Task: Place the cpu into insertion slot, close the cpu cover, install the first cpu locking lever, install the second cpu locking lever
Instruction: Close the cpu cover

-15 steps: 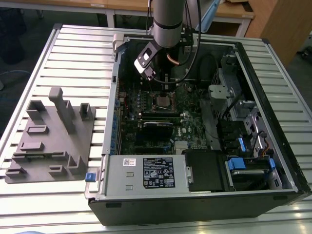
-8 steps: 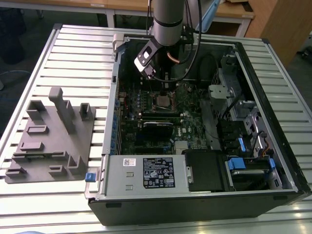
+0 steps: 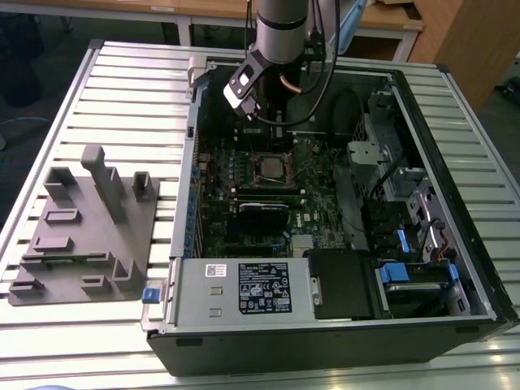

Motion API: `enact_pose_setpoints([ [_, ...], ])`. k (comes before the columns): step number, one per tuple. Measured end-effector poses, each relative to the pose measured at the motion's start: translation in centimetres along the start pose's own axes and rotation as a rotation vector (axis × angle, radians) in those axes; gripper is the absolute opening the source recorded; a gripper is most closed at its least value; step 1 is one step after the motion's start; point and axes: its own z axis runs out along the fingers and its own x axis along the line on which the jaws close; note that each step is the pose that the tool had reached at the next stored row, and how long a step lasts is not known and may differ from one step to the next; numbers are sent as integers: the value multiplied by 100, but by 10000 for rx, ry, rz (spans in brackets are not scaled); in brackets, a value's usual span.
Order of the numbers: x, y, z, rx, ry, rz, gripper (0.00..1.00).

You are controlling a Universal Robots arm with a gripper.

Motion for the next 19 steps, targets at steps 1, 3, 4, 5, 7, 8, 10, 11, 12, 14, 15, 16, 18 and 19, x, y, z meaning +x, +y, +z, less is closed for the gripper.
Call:
enact_pose_setpoints([
  [1,1,2,-28,0,0,0,11],
  [3,1,5,-73,1,-1,0,11],
  [4,2,6,-91,1,-1,0,11],
  [5,2,7,-103,0,-1,0,11],
  [7,2,8,-113,0,0,0,11],
  [8,2,9,-120,0,0,0,11],
  [10,3,9,-130,1,-1,0,11],
  [11,3,10,-134,1,-1,0,11],
  [12,3,10,-139,1,-1,0,11],
  [14,3,10,-147,0,0,0,11],
  [15,3,11,-152,0,-1,0,11],
  [16,3,11,-159,1,-1,0,11],
  [18,4,13,-177,1,-1,0,11],
  [19,4,13,-189,0,0,0,11],
])
